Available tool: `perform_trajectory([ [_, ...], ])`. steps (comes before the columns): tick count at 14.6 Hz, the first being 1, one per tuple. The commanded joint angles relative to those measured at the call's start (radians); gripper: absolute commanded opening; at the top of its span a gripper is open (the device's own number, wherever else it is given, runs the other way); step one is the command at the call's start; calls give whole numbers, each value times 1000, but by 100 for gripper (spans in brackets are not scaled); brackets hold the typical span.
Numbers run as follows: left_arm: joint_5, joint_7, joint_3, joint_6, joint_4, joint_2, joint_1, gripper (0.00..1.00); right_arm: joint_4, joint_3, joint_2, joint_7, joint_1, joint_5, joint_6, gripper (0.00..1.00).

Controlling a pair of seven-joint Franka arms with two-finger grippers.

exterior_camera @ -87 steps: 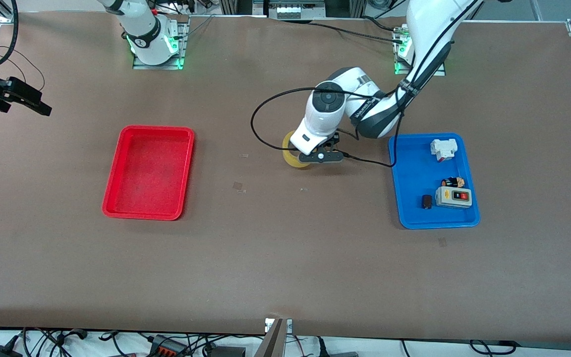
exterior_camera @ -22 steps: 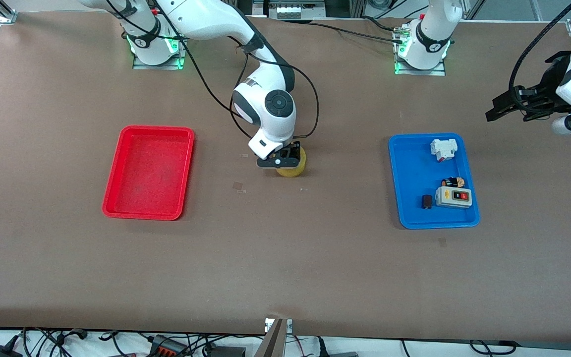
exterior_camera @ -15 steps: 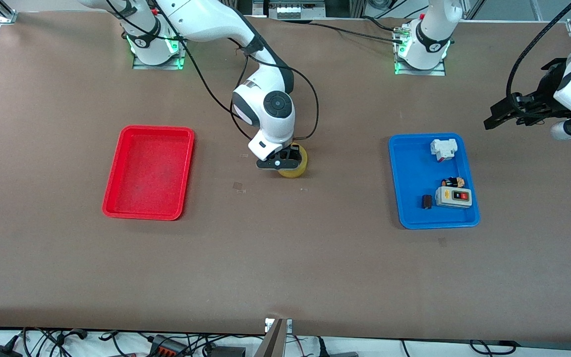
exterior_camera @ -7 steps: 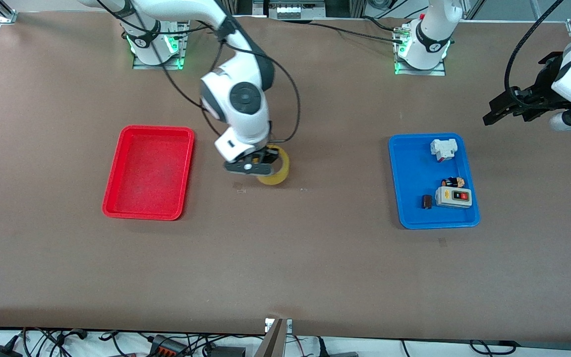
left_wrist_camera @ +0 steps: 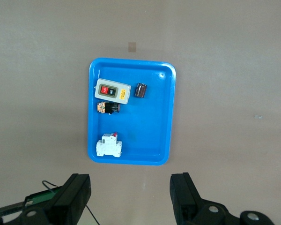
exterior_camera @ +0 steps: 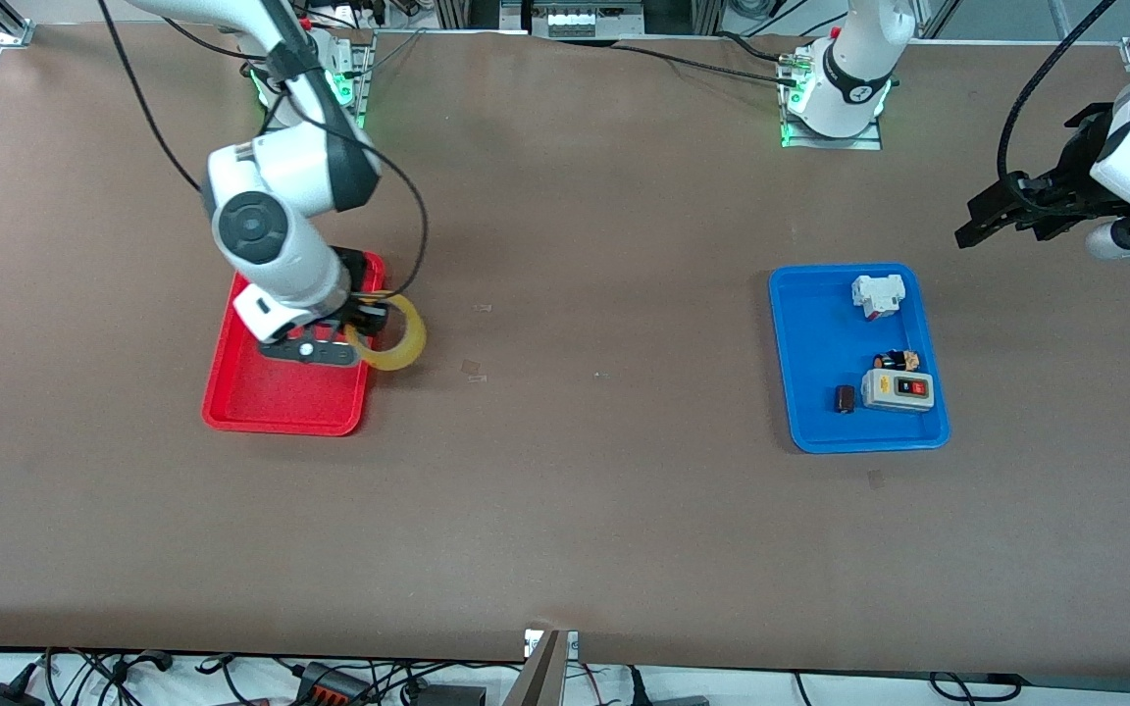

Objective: Place and move tape with both arms
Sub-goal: 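Carry the tape roll with the right gripper into the red tray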

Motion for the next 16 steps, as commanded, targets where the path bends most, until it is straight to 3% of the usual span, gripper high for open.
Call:
perform_trajectory([
  [1, -6, 24, 0, 15, -28, -27, 2, 100, -161, 19, -85, -157, -117, 2, 100, 2],
  [5, -6, 24, -6, 16, -30, -27, 1, 100, -195, 21, -57, -345, -251, 3, 124, 2],
  [13, -8, 25, -4, 16, -28, -30, 11, 100, -200, 21, 56, -419, -294, 3, 244, 4],
  [15, -8, 27, -4, 19, -27, -28, 13, 100, -200, 22, 74, -426, -309, 3, 250, 11],
  [16, -8, 27, -4, 21, -27, -28, 13, 100, -200, 22, 76, -424, -309, 3, 249, 20],
])
